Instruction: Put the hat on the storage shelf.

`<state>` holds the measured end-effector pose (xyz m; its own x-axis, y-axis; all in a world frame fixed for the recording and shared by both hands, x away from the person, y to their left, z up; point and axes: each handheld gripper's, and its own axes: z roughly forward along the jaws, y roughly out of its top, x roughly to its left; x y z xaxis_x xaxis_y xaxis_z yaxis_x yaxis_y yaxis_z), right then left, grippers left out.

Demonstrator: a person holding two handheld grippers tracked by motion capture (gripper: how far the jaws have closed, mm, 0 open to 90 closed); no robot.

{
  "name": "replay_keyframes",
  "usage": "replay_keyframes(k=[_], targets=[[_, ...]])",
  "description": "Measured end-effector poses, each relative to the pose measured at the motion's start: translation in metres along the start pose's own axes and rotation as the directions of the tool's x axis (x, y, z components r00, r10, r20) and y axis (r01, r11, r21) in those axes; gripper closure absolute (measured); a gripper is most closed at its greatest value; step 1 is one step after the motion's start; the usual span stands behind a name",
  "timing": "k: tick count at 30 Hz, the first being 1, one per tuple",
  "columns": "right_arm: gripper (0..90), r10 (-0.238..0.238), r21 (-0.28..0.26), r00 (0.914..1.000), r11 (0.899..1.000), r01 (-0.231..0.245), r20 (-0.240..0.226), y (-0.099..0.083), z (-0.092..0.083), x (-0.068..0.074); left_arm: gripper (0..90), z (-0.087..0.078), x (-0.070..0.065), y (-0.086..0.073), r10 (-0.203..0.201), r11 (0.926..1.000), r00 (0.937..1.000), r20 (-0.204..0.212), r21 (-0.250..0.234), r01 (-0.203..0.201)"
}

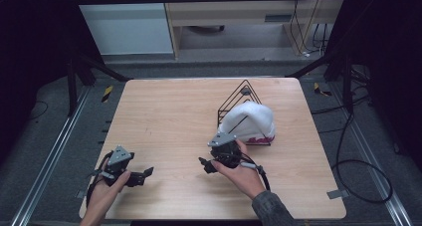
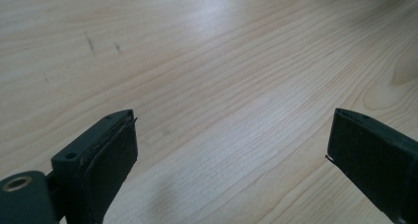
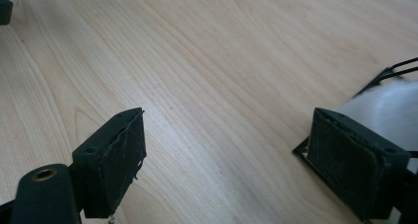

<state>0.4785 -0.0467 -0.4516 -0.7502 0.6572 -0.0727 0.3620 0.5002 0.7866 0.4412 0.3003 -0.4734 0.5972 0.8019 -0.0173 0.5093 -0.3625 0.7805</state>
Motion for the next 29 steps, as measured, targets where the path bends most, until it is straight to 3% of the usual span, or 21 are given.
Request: replay_keyframes(k=[7,11,16,22,29], targets=[[15.1,0.034,0.053,0.9986,0.998,-0.032,-0.040,-0.013,0.023,0.008,4.9,0.008,0.006,-0.018,-0.032,0.9974,0.9995,0.003,0.065,0.032],[14.9,0.058,0.081,0.9973,0.995,-0.054,-0.044,-0.022,0.036,0.012,5.0,0.016,0.007,-0.026,-0.016,0.9958,0.9999,-0.002,0.090,0.016],[13.7,0.072,0.107,0.9973,0.992,-0.070,-0.017,-0.033,0.048,0.014,4.5,0.021,0.003,-0.027,0.020,0.9959,0.9994,-0.030,0.088,-0.017],[10.9,0.084,0.073,0.9965,0.994,-0.084,0.004,-0.035,0.051,0.016,2.0,0.024,0.003,-0.026,0.022,0.9950,0.9989,-0.042,0.098,-0.018],[10.8,0.092,0.075,0.9957,0.993,-0.092,0.008,-0.035,0.050,0.016,0.7,0.025,0.002,-0.025,0.023,0.9946,0.9989,-0.041,0.102,-0.018]])
